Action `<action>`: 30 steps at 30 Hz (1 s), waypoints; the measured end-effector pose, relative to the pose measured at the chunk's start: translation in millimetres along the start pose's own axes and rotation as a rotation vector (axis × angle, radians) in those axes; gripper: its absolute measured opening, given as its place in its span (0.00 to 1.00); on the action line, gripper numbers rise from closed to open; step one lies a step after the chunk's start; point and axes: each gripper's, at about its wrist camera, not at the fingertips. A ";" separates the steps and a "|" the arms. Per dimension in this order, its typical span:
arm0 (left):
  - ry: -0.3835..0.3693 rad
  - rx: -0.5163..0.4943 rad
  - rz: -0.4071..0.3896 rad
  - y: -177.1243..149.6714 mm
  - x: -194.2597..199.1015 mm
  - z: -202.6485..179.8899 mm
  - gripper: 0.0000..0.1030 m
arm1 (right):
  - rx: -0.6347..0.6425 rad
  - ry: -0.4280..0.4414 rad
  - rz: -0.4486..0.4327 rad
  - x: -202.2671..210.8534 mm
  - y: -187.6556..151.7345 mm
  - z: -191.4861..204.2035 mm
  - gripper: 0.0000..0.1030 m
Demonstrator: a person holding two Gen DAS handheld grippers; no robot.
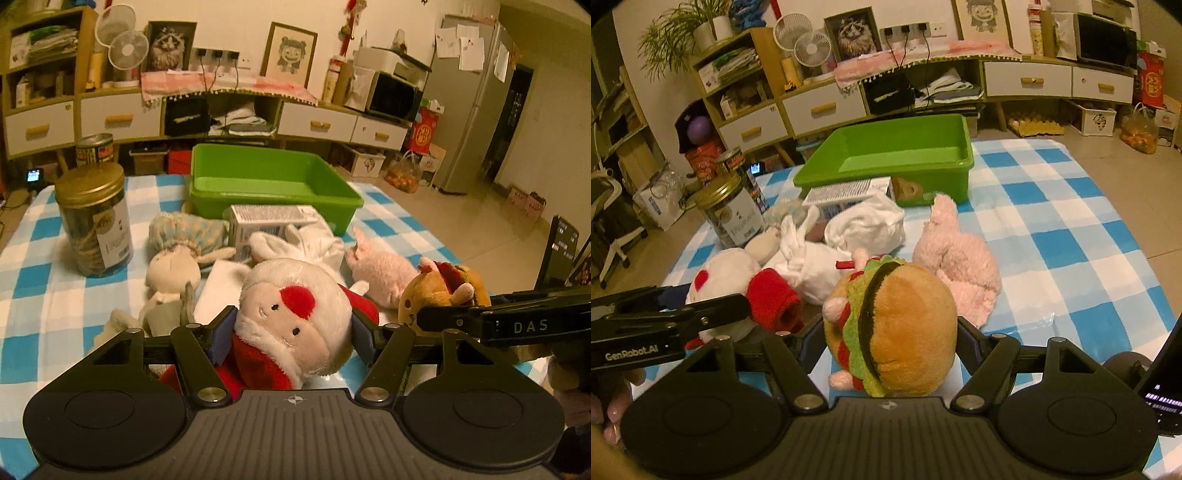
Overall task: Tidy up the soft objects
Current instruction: 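Grasp the red-and-white Santa plush with the left tool while the right tool grasps the hamburger plush, then carry both plushes into the green bin and open both tools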
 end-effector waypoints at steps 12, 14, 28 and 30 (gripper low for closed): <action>0.005 0.042 -0.086 34.8 15.9 -0.9 0.62 | -0.141 0.051 -0.060 17.1 47.4 -9.9 0.30; 0.016 0.049 -0.100 42.3 16.4 -0.8 0.62 | -0.169 0.063 -0.064 19.2 60.6 -6.7 0.30; 0.116 0.065 -0.176 120.0 -9.2 5.2 0.62 | -0.297 0.102 -0.105 15.3 140.9 -0.7 0.30; 0.126 0.077 -0.178 129.7 -20.9 9.1 0.62 | -0.328 0.110 -0.131 11.1 151.5 -9.5 0.30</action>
Point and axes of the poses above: each gripper's, at about its wrist camera, not at the fingertips, and x roughly against the way its jaws point, z to its left, y to its top, and after that the axes turned 10 degrees about z, right-handed
